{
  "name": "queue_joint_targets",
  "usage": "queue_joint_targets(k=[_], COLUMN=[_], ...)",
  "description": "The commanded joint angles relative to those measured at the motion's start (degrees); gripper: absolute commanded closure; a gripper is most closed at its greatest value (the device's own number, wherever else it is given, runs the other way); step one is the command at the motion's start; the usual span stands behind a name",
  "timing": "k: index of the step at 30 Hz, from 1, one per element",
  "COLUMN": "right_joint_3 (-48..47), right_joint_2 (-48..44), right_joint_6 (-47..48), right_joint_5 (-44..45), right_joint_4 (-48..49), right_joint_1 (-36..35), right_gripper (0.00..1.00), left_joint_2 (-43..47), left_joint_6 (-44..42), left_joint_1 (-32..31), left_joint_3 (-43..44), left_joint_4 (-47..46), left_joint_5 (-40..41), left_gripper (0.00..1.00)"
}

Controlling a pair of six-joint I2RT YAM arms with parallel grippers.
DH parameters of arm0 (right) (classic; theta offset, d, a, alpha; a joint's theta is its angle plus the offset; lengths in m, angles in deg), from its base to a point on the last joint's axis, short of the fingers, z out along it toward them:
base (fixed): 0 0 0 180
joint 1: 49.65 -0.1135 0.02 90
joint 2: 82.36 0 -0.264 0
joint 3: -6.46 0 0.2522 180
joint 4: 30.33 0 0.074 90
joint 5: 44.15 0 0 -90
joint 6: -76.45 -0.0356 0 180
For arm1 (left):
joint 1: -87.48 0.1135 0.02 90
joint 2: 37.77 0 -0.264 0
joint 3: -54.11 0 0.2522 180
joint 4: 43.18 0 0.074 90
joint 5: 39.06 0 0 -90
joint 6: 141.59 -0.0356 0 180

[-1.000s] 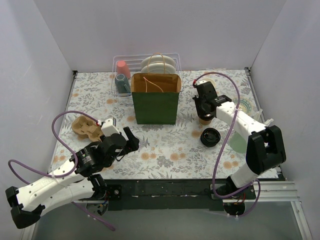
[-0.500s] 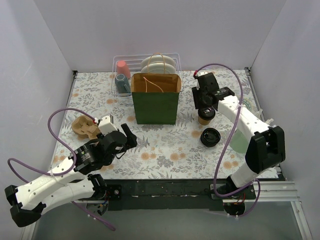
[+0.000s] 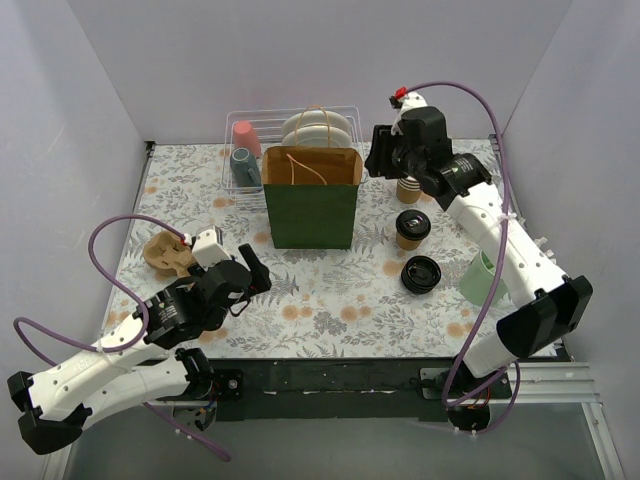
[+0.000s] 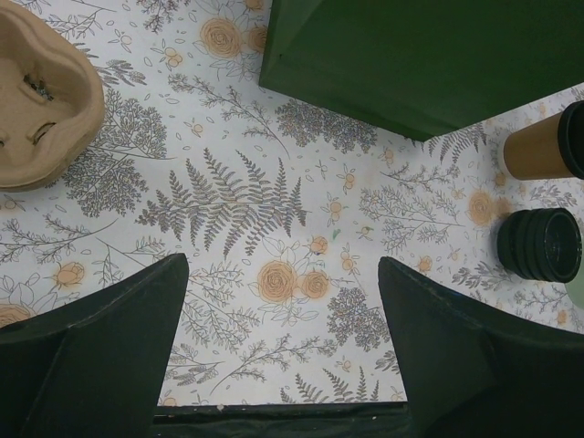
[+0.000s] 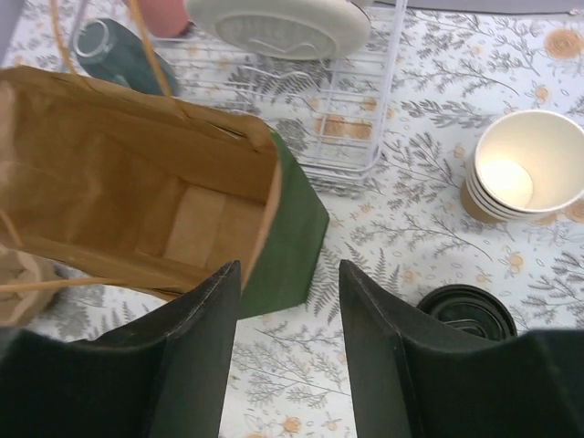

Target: Pack the takeout coffee

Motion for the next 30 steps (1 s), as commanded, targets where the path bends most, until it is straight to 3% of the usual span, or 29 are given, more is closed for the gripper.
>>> queue_joint_targets(k=[1, 7, 13, 16, 17, 20, 30], right_joint_3=[-6.60, -10.22, -12.86, -12.77, -12.86, -13.12, 3.03], right_joint_2=[2.97, 8.42, 11.50, 12.20, 12.21, 11.59, -2.72], right_joint_6=[-3.11, -4.78, -4.69, -5.31, -5.40, -5.83, -13.30], right_joint_5=[-0.10, 1.12, 5.34, 4.30, 4.03, 3.76, -6.77], right_joint_4=[0.00, -2.82, -6.25, -6.60, -6.69, -7.83, -0.63], right_joint_1=[-1.00, -2.58, -4.60, -4.95, -5.04, -5.48, -5.75], right_gripper=[0.43, 0.43, 0.52, 0.71, 0.85, 0.99, 0.99], left_joint_2=[0.49, 1.28, 1.20, 0.76, 0.84, 0.76, 0.76], left_joint_6=[-0.17, 0.10, 0.01, 0.01, 0.18, 0.18, 1.06], left_joint_1=[0.18, 0.18, 0.17, 0.17, 0.18, 0.09, 0.17], left_joint_3=[-0.61, -1.14, -1.76, -1.58, -1.50, -1.67, 2.81], left_joint_4=[0.65, 0.56, 0.04, 0.12, 0.47, 0.39, 4.43], left_joint_5=[2.18, 2.09, 2.00, 2.18, 2.27, 2.27, 2.70], left_gripper=[0.15, 0.14, 0.14, 0.14, 0.14, 0.14, 0.14])
